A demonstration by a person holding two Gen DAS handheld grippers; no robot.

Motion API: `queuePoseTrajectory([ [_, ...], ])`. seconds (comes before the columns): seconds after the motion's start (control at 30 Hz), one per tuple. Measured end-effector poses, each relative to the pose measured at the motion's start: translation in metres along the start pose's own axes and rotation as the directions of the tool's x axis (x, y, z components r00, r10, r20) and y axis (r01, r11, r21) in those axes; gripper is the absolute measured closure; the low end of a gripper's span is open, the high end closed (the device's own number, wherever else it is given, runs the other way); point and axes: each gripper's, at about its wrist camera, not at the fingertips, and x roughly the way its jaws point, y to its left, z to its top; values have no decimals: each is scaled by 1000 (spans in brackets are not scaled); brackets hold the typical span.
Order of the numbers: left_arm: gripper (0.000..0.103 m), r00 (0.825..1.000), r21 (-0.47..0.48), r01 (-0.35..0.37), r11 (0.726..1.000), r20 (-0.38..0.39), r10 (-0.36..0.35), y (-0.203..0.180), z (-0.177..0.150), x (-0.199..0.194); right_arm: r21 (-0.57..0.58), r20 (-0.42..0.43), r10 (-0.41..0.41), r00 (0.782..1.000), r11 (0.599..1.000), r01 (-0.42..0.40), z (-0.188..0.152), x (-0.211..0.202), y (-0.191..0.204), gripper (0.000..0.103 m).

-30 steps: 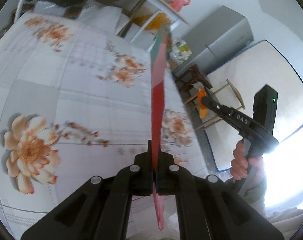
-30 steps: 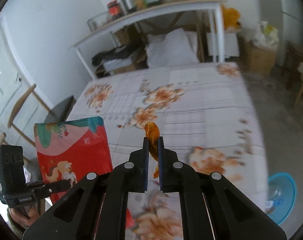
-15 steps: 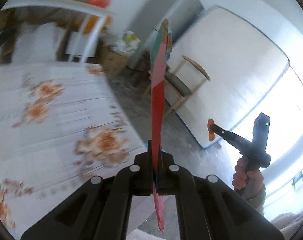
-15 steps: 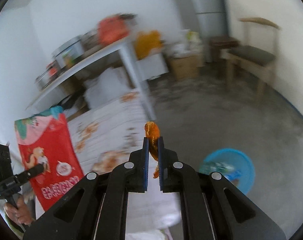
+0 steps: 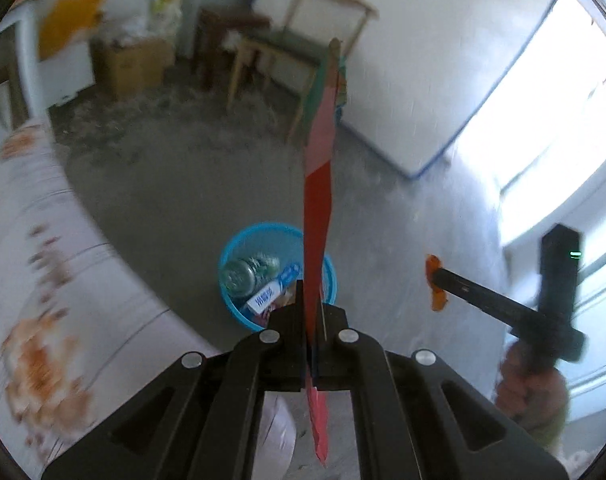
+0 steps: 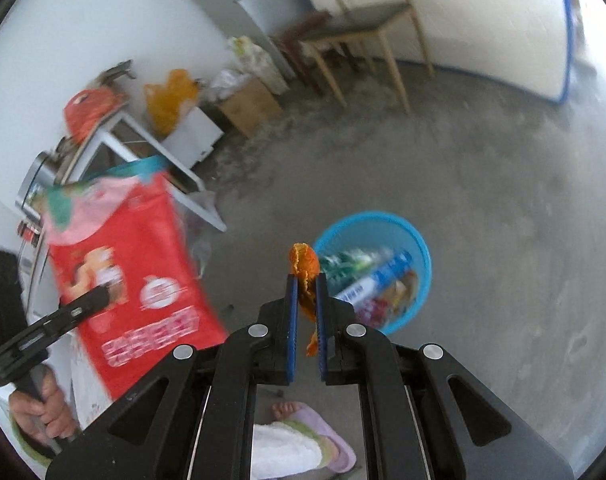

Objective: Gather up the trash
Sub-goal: 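Carry the snack bag and orange peel over the wastebasket with both tools, then open both tools to drop the snack bag and peel into the wastebasket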

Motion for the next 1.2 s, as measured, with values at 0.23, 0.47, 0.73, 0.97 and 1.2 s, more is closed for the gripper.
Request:
queuePoseTrajectory([
  [0.23, 102, 980, 139, -101, 985, -159, 123, -40, 22, 127, 93, -41, -15, 999, 996, 19, -8, 3, -46, 96],
  [0.47, 94, 969, 203, -135, 970, -178, 172, -49, 24, 208, 136, -63, -41, 997, 989, 49, -15, 0, -64, 96],
  [0.73, 83, 974, 75, -104, 992, -196, 117, -23, 27, 197, 143, -95, -47, 994, 988, 61, -20, 11, -69, 96],
  [0.97, 71, 992, 19, -38, 999, -122, 40, -16, 33, 120, 103, -139, -20, 990, 994, 34, -14, 41, -50, 95],
  [1.2, 43, 999, -37, -38, 999, 36, 39, 8, 2, -1, 47, -144, -70, 987, 996, 78, 16, 93, -30, 63],
])
